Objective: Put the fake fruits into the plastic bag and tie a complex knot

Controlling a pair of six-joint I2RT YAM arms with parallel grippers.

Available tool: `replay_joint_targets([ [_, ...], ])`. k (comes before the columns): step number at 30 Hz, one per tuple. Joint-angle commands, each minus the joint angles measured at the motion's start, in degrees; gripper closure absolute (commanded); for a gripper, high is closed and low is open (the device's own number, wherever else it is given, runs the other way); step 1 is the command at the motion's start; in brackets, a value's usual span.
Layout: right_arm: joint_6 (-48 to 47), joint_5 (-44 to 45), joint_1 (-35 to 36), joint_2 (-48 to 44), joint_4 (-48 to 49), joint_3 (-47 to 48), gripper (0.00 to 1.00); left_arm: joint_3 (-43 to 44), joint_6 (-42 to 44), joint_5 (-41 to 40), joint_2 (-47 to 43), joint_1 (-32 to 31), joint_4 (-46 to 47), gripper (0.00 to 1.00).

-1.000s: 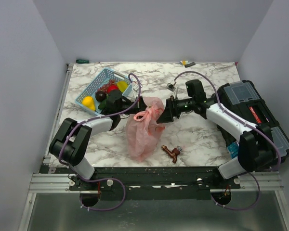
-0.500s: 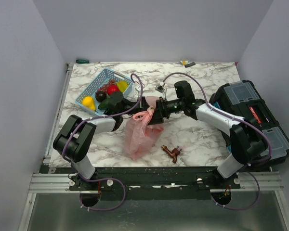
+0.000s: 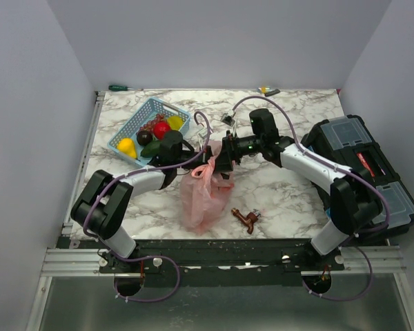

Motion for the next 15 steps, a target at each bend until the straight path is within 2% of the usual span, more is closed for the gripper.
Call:
replay_joint_targets([
  [1,-0.67,0.52,0.01,0.02,-1.56,1.17,0.11,2.44,1.91,1.42,0.78,-0.2,-0.99,1.0],
  [7,-12.06,2.21,-2.45,-6.33,-19.18,0.36,0.0,1.55,2.22,1.94,0.14,1.02,-0.39,1.0],
  [13,-19.59,3.26,-3.75,-9.11,-29.76,1.86,0.0,0.8,0.96,1.97,0.3,1.02,2.08,1.0],
  [15,-20.95,3.72,-4.62,-9.03,-31.66,2.44,0.03,0.67,1.03,1.97,0.13,1.02,2.0,1.0],
])
